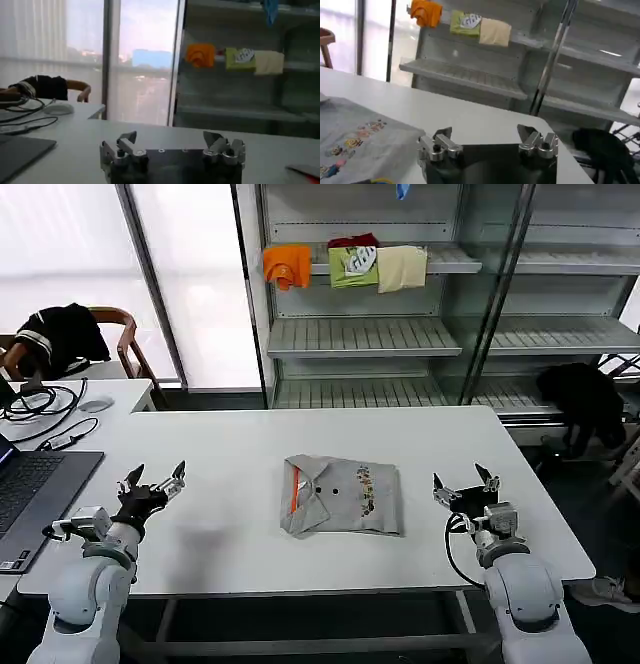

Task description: Fold and organize the clothes.

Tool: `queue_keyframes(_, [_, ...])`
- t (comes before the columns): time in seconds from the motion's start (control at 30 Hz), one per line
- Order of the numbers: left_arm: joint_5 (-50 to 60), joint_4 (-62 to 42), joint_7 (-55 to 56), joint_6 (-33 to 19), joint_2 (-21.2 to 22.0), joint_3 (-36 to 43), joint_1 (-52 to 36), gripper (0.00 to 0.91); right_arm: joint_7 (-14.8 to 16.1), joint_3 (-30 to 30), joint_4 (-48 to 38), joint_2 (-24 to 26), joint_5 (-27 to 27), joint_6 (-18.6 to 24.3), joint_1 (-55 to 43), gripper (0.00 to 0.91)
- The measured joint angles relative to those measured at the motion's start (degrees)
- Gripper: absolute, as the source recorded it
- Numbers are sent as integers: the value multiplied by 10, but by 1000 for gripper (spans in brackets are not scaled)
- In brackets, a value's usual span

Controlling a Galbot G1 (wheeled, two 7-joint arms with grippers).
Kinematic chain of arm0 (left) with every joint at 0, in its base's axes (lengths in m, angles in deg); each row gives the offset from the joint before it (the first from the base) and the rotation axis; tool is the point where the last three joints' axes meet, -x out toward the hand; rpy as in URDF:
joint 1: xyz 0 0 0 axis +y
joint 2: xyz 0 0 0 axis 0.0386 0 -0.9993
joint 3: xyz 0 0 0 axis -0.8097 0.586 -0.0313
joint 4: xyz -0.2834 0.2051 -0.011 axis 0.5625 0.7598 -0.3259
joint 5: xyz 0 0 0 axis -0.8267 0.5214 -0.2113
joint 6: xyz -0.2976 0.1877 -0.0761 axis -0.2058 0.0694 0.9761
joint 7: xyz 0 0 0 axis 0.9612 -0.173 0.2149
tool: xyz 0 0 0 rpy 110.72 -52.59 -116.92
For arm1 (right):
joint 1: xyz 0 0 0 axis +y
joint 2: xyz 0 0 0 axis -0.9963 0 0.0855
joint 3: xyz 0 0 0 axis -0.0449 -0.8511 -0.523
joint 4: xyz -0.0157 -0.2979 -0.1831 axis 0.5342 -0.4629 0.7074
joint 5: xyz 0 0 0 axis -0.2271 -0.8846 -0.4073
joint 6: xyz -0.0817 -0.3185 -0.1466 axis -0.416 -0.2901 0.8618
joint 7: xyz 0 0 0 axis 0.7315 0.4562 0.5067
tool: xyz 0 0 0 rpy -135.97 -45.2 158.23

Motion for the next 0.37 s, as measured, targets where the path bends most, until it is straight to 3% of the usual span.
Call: queue_keyframes(0.37, [-1,3,-11,-1,3,1,7,907,9,4,5,4,11,9,3,907])
